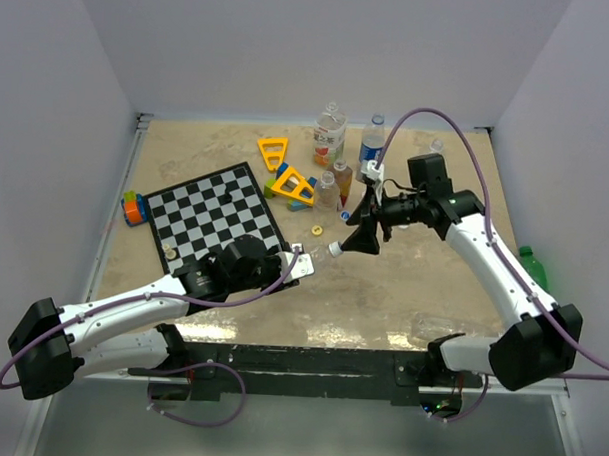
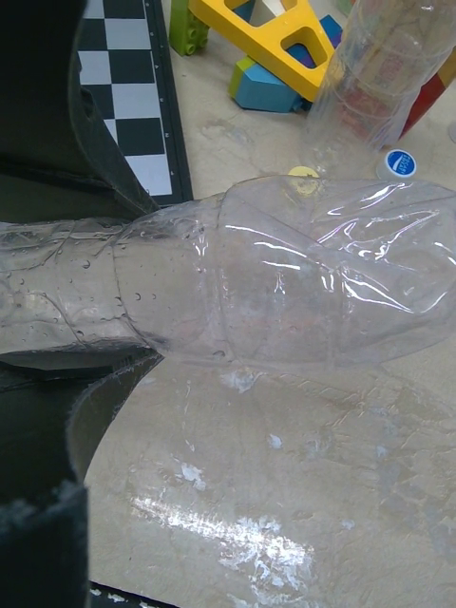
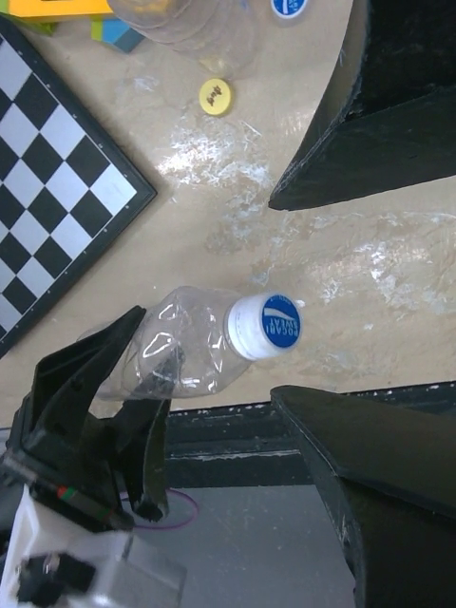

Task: Unscrew the bottle caps
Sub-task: Unscrew the bottle cap from the plastic bottle.

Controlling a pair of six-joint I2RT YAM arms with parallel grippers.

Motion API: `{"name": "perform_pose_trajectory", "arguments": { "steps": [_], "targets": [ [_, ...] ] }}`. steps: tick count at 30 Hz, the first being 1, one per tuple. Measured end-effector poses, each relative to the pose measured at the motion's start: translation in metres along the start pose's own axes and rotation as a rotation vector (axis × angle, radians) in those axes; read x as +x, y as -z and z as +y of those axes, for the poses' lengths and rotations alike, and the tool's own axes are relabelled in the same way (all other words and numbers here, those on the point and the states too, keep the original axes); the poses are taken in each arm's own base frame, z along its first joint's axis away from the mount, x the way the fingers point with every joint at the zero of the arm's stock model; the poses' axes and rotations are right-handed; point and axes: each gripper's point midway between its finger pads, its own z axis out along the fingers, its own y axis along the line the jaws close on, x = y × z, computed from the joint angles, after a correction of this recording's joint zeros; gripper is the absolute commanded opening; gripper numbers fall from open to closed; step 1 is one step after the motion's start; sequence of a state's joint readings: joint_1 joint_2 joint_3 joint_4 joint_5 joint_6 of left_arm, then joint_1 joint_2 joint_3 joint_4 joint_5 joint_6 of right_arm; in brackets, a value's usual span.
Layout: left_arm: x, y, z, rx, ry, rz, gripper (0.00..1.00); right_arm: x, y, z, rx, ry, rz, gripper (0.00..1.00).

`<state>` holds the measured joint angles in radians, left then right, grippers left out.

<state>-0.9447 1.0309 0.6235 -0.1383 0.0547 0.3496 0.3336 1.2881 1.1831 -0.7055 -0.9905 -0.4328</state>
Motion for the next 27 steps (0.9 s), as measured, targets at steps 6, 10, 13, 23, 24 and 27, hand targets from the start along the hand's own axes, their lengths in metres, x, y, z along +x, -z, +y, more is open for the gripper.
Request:
{"name": "perform_pose_trajectory", "arguments": {
  "steps": [6, 10, 13, 23, 24, 27],
  "targets": [
    [0.000, 0.001, 0.000, -0.001, 0.002, 0.000, 0.00, 0.019, -0.018, -0.016, -0.030, -0.104, 0.046, 0.76],
    [0.005, 0.002, -0.001, 0.002, 0.005, 0.019, 0.00, 0.024, -0.025, -0.015, -0.065, -0.132, 0.057, 0.73],
    [0.005, 0.002, -0.001, 0.001, 0.011, 0.021, 0.00, 0.024, -0.028, -0.011, -0.083, -0.132, 0.062, 0.73],
    [0.003, 0.003, 0.000, -0.003, 0.018, 0.012, 0.00, 0.024, -0.029, 0.001, -0.138, -0.131, 0.062, 0.69],
    [0.003, 0.003, 0.000, -0.003, 0.018, 0.012, 0.00, 0.024, -0.029, 0.001, -0.138, -0.132, 0.062, 0.68],
    [0.003, 0.003, 0.000, -0.003, 0.018, 0.011, 0.00, 0.025, -0.030, 0.002, -0.142, -0.132, 0.066, 0.59]
  ]
}}
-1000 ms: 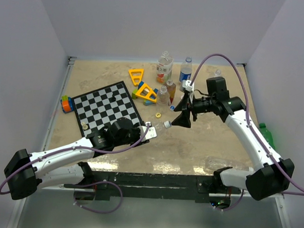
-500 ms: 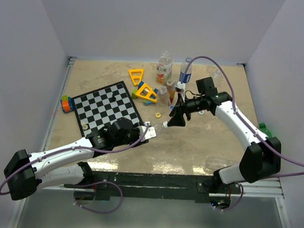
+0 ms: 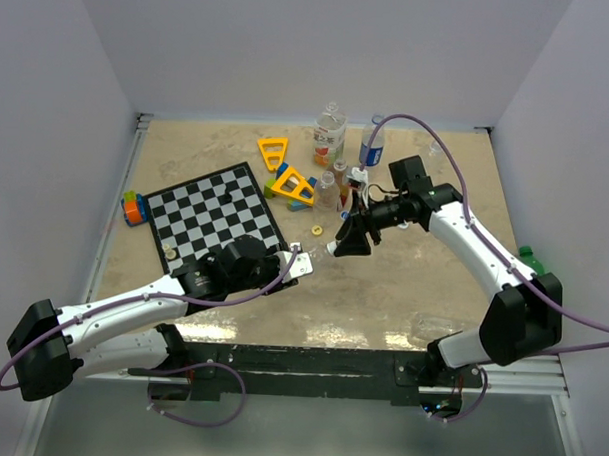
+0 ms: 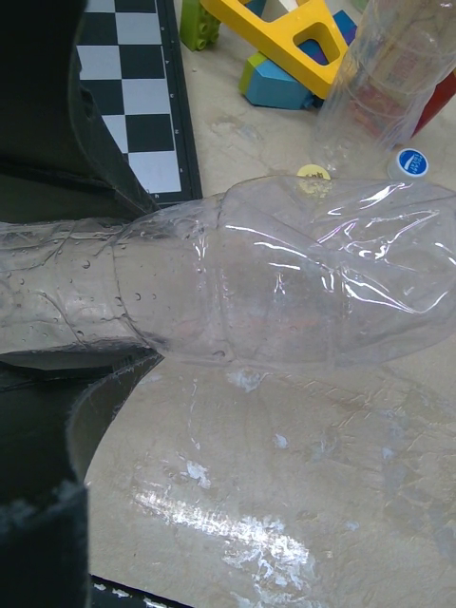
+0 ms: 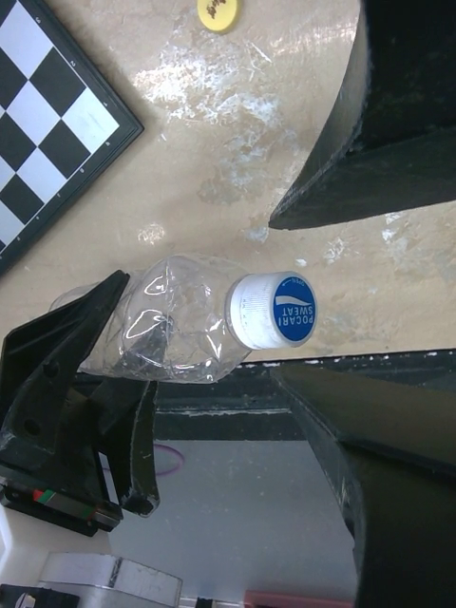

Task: Unscrew the bottle caps
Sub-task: Unscrew the bottle cap from the plastic bottle.

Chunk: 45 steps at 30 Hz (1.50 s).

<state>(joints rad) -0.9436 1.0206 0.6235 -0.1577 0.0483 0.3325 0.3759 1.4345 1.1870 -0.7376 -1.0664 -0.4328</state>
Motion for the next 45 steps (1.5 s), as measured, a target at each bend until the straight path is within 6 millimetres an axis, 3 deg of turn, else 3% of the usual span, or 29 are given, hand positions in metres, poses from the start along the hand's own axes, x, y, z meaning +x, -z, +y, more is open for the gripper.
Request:
{"name": "perform_pose_trajectory", "arguments": {
  "steps": [6, 14, 24, 33, 35, 40, 45],
  "targets": [
    [0.000, 0.000, 0.000, 0.000, 0.000, 0.000, 0.00, -0.001, -0.004, 0.001, -0.021, 0.012, 0.008, 0.42],
    [-0.001, 0.000, -0.001, 0.008, 0.000, -0.005, 0.00, 0.000, -0.004, 0.007, -0.066, 0.066, 0.014, 0.00],
    [-0.011, 0.002, -0.011, 0.068, 0.003, -0.053, 0.00, 0.001, 0.007, 0.019, -0.113, 0.420, 0.047, 0.00],
    [-0.041, 0.003, -0.013, 0.097, -0.026, -0.178, 0.00, -0.009, 0.036, 0.050, -0.016, 1.083, 0.055, 0.00],
    [-0.046, 0.004, -0.015, 0.109, -0.040, -0.197, 0.00, -0.009, 0.040, 0.056, 0.000, 1.165, 0.052, 0.00],
    [-0.043, 0.004, -0.017, 0.114, -0.040, -0.185, 0.00, -0.006, 0.036, 0.053, -0.014, 1.233, 0.047, 0.01],
    [-0.038, 0.004, -0.019, 0.122, -0.036, -0.165, 0.00, -0.002, 0.033, 0.051, -0.019, 1.233, 0.040, 0.08]
  ]
}}
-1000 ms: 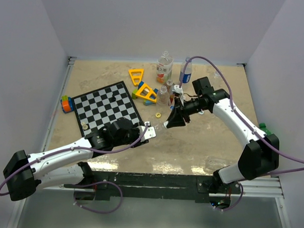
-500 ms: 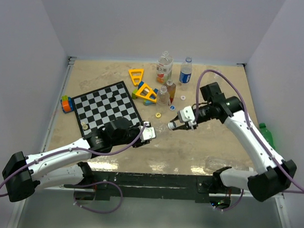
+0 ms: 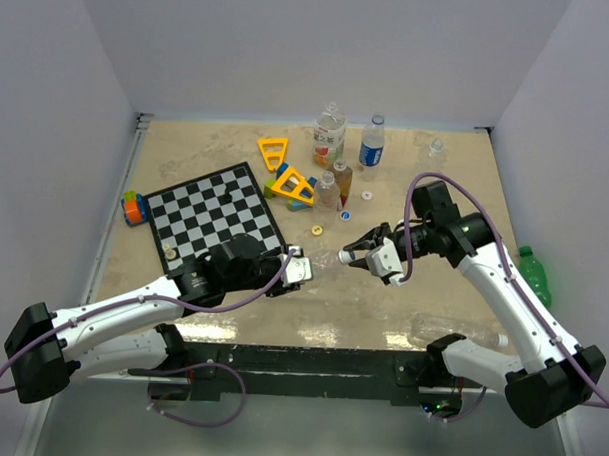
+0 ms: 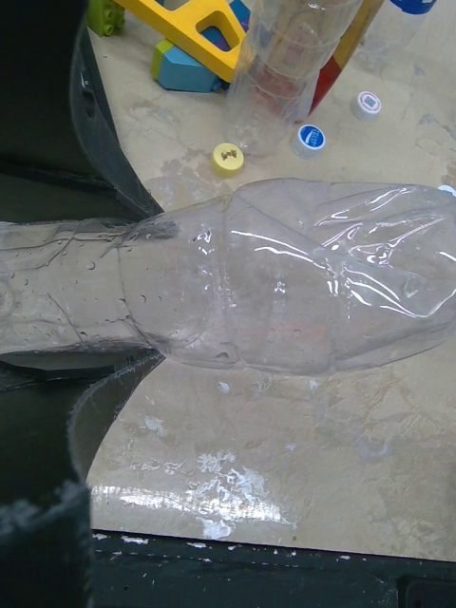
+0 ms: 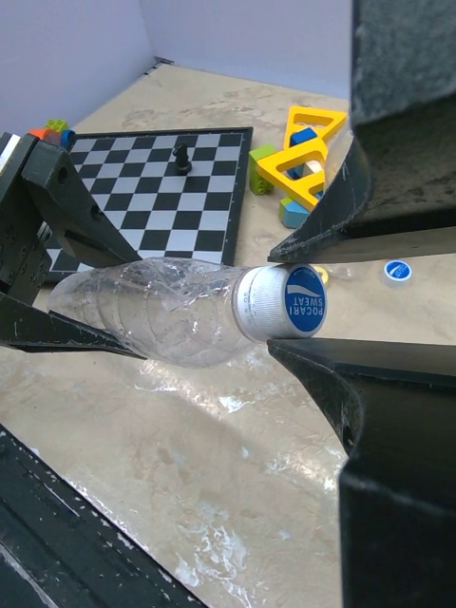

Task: Unscrew the bottle caps
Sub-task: Unscrew the bottle cap from the plastic bottle.

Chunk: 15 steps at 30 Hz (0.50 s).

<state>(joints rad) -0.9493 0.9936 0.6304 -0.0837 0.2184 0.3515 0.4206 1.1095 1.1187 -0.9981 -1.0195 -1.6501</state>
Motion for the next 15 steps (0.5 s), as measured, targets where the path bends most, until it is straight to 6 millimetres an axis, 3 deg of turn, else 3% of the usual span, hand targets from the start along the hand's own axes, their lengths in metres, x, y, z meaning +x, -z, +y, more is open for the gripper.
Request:
{"name": "perform_pose_trajectory", "arguments": {
  "steps": [8, 15],
  "targets": [
    [0.0000, 0.0000, -0.0005, 0.003, -0.001, 0.000, 0.00, -0.0022, 0.0002, 0.0015, 0.015, -0.008, -0.008, 0.24],
    [0.0004, 0.0002, -0.0019, 0.009, 0.002, 0.001, 0.00, -0.0034, 0.0024, 0.0009, 0.033, -0.031, -0.001, 0.59]
  ]
}}
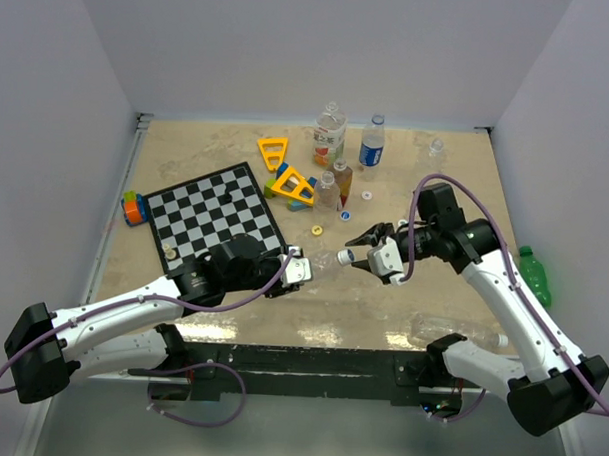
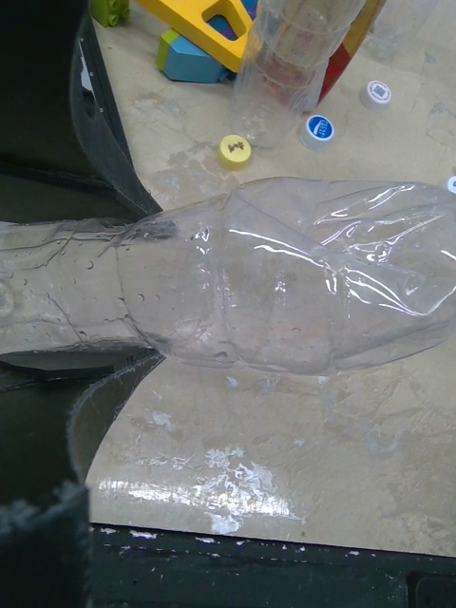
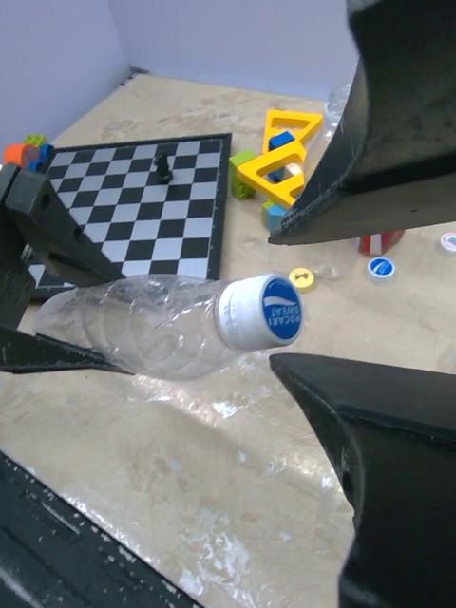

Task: Unscrew the bottle caps
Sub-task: Unscrew the bottle cap from the plastic bottle.

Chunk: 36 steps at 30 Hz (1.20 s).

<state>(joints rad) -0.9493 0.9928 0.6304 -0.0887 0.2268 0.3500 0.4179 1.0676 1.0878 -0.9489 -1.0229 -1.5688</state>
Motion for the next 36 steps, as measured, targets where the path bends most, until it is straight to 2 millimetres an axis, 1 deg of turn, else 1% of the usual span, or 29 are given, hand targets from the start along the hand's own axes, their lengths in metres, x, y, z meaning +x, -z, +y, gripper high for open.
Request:
{"name": "perform_pose_trajectory", "arguments": {
  "steps": [2, 5, 10, 15, 21, 29, 36],
  "targets": [
    [0.004, 0.001, -0.001, 0.003, 0.004, 0.014, 0.00, 0.001, 0.004, -0.003, 0.022, -0.010, 0.020, 0.66],
    [0.006, 0.001, -0.002, 0.007, 0.006, 0.025, 0.00, 0.000, 0.009, -0.008, 0.055, -0.028, 0.038, 0.69],
    [0.008, 0.002, -0.003, 0.009, 0.008, 0.033, 0.00, -0.005, 0.015, -0.012, 0.097, -0.077, 0.044, 0.71],
    [0.009, 0.002, -0.003, 0.010, 0.009, 0.035, 0.00, -0.009, 0.026, -0.013, 0.145, -0.119, 0.061, 0.73],
    [0.009, 0.002, -0.003, 0.010, 0.010, 0.038, 0.00, -0.007, 0.036, -0.011, 0.182, -0.167, 0.098, 0.73],
    [0.009, 0.002, -0.003, 0.007, 0.010, 0.038, 0.00, -0.004, 0.054, -0.003, 0.237, -0.238, 0.148, 0.74],
    [0.009, 0.002, -0.003, 0.006, 0.010, 0.037, 0.00, -0.002, 0.055, 0.002, 0.244, -0.349, 0.139, 0.76]
  ]
}}
